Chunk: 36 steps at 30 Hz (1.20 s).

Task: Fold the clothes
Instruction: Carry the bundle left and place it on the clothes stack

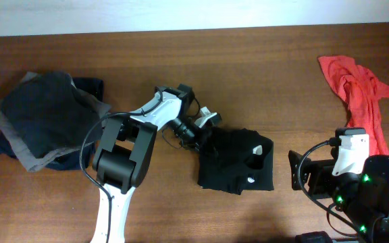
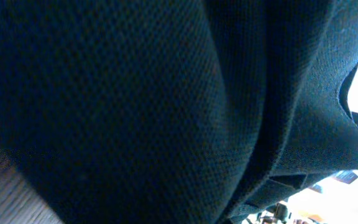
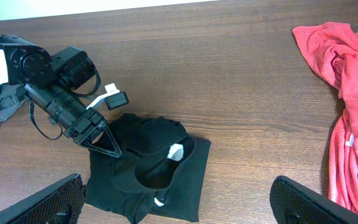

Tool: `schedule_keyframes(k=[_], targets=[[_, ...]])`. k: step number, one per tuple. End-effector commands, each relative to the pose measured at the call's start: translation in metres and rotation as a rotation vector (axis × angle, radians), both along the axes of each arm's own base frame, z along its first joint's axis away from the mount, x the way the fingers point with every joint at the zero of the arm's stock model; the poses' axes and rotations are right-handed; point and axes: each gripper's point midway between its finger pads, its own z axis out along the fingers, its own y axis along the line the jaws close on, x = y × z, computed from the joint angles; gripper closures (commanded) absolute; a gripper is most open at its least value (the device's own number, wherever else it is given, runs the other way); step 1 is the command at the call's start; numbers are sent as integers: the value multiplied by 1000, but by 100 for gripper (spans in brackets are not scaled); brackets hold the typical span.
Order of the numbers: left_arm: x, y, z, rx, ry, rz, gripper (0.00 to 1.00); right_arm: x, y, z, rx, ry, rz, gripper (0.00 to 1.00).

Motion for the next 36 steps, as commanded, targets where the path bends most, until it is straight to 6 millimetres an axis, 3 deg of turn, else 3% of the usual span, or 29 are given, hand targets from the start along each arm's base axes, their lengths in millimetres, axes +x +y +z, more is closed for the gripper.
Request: schedule_keyframes(k=[1,5,10,12,13,18,22,26,28,29,31,33,35,36], targets=[[6,20,1,68,-45,2,99,1,-3,-1,-13,4,-12,1],[24,58,42,161,-164,51,99,1,-3,-2,-13,4,-12,1],[56,132,121,215,-362,247,100,1,-3,-2,-13,4,-12,1],[65,174,151,250,-449,358,99,1,-3,-2,-13,5,-12,1],[69,204,167,290,-500,435,100,1,-3,-2,-14,8,-12,1],[83,315,201,393,-622,740,99,1,-3,-3,-14,12,-12,1],[87,402,199,502,-624,976,99,0,-3,-4,-14,16,-12,1],[85,461,188,571,-605,1131,99,0,-3,-4,-14,18,-12,1],[80,494,171,658,-553,1206,96,0,-3,-4,-15,18,-12,1],[76,503,162,695,-522,1225,92,0,-3,-4,-15,18,-12,1],[66,518,141,762,-424,1268,73,0,-3,-4,-14,18,-12,1],[55,528,118,821,-311,1306,63,0,-3,-4,-15,18,-12,1],[46,537,106,885,-244,1339,43,0,-3,-4,-15,18,-12,1],[43,541,103,908,-222,1358,38,0,-3,-4,-14,19,-12,1]])
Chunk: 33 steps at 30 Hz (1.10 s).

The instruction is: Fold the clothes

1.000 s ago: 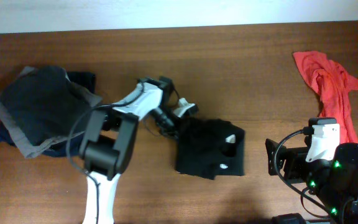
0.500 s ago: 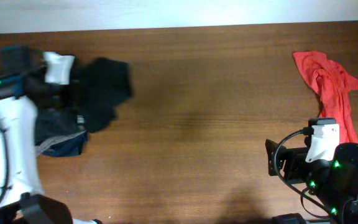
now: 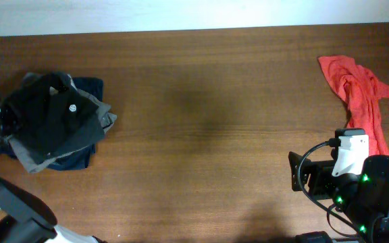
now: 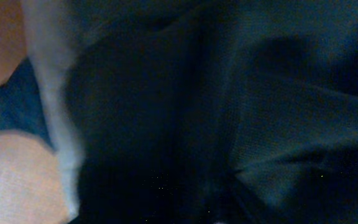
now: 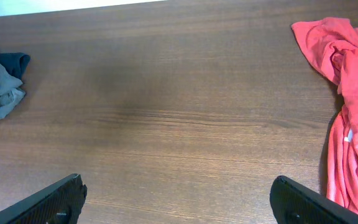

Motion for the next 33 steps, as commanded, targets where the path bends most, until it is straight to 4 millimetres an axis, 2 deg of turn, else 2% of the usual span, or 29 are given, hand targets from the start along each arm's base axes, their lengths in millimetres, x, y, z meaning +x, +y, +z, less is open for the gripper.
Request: schedule_keyframes(k=[1,3,6,10,11,16,25,29,33], targets=[[-24,28,-23,45,142,196,27,2,-2,-1,-11,4,-9,1],[-29,34,-21,48,146,244,1,2,-2,-1,-11,4,-8,1],[-35,40,-12,44,126,304,1,2,-2,-1,-11,4,-9,1],[-38,40,15,29,45,321,1,2,-2,-1,-11,4,-8,1],[-36,36,29,21,1,315,1,2,-2,-1,-11,4,-9,1],[-41,20,75,35,-111,294,1,2,-2,-1,-11,4,-9,1],[-59,-12,156,119,-315,258,1,2,-2,-1,-11,4,-9,1],[-60,-27,173,100,-381,221,1,2,-2,-1,-11,4,-9,1],[-57,-38,177,52,-409,186,1,2,-2,-1,-11,4,-8,1]])
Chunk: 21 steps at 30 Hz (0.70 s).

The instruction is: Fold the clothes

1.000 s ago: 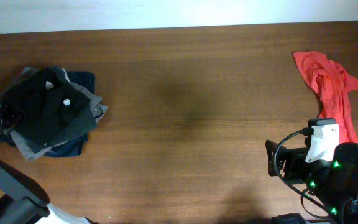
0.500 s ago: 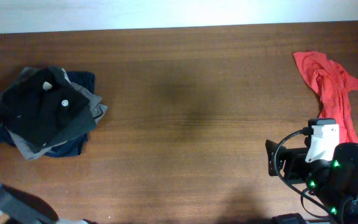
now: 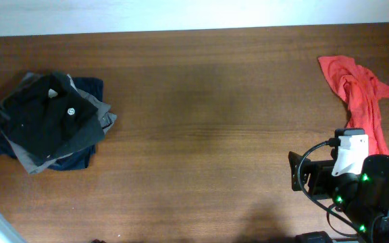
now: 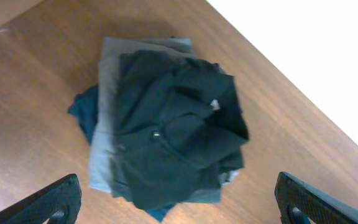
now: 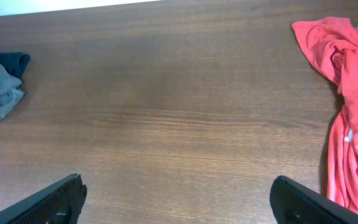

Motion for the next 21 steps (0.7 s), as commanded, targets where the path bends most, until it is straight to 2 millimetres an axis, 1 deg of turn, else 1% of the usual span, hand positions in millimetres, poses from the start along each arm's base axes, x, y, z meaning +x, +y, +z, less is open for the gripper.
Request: schedule_keyframes(k=[1,11,21], targets=[[6,-16,10,-60,-61,-62,1,2,-2,-1,-11,2,-9,1],[5,-26,8,-103,-59,-92,1,2,-2,-1,-10,3,-9,1],[7,-30,9,-105,-69,-116,1,2,-2,-1,-10,3,-9,1]])
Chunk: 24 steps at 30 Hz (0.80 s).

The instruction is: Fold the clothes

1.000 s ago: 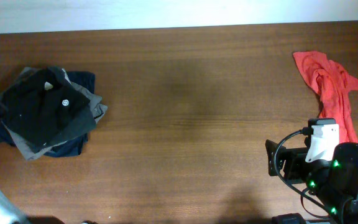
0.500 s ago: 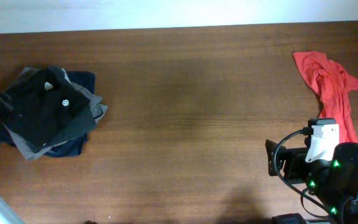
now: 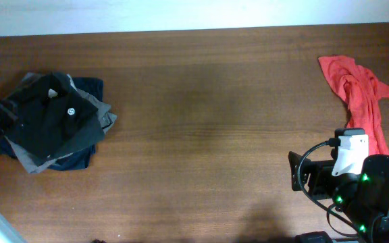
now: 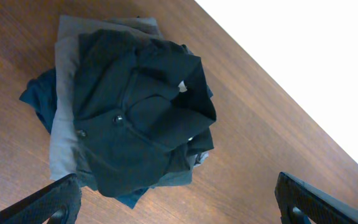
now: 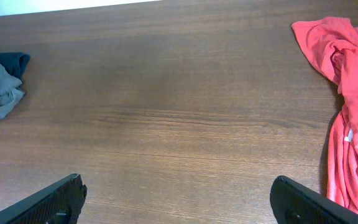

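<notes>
A folded black garment (image 3: 49, 118) lies on top of a pile of grey and navy clothes (image 3: 80, 152) at the table's left end. The left wrist view looks down on that black garment (image 4: 135, 118). My left gripper (image 4: 179, 208) is open above the pile, holding nothing, its fingertips (image 4: 58, 199) at the frame's lower corners. The left arm shows at the left edge beside the pile. A crumpled red garment (image 3: 360, 91) lies at the far right. My right gripper (image 5: 179, 202) is open over bare wood, well left of the red garment (image 5: 347, 93).
The right arm's base (image 3: 356, 185) sits at the lower right, just below the red garment. The wooden table (image 3: 201, 135) ends in a white strip along its far edge (image 3: 194, 13).
My left gripper has shifted slightly over the pile, so the pile now sits further left and larger in its view. It stays open. The right arm and the red garment have not moved.
First my left gripper was at the black garment in the middle of the table, its camera filled with black cloth. Then the garment lay on the pile at the left with the gripper down on it. After that the gripper was open above the pile, as now.
</notes>
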Tool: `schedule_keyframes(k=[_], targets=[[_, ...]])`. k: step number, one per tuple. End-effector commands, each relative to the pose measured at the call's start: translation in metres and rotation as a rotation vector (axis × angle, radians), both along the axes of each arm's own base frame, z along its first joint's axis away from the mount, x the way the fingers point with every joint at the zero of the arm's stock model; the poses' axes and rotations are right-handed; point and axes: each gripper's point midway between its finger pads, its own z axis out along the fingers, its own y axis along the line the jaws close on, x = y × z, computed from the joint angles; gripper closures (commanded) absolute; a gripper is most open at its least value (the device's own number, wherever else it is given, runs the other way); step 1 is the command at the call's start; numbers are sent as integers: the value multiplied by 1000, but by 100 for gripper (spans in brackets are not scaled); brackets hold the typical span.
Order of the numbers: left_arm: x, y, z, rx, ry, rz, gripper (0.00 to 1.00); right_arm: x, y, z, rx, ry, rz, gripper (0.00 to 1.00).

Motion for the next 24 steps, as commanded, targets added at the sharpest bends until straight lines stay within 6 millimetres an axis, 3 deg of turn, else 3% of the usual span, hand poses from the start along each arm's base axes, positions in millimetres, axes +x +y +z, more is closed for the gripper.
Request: schedule_keyframes(k=[1,6,9,17,19,21,22,24], targets=[[3,-8,11,-10,-45,-39,1,2,-2,-1,-11,2,-9,1],[17,-39,17,13,-88,-217,1,2,-2,-1,-11,2,-8,1],[30,-70,17,58,-94,-357,1,2,-2,-1,-11,2,-8,1],[52,-181,13,191,-86,-741,1,2,-2,-1,-11,2,-9,1],[52,-191,7,244,-48,-759,1,2,-2,-1,-11,2,-8,1],[52,-187,0,332,16,-729,1,2,-2,-1,-11,2,-9,1],[52,-165,-4,456,103,-632,1,2,-2,-1,-11,2,-9,1],[53,-148,-3,500,135,-530,1,2,-2,-1,-11,2,-9,1]])
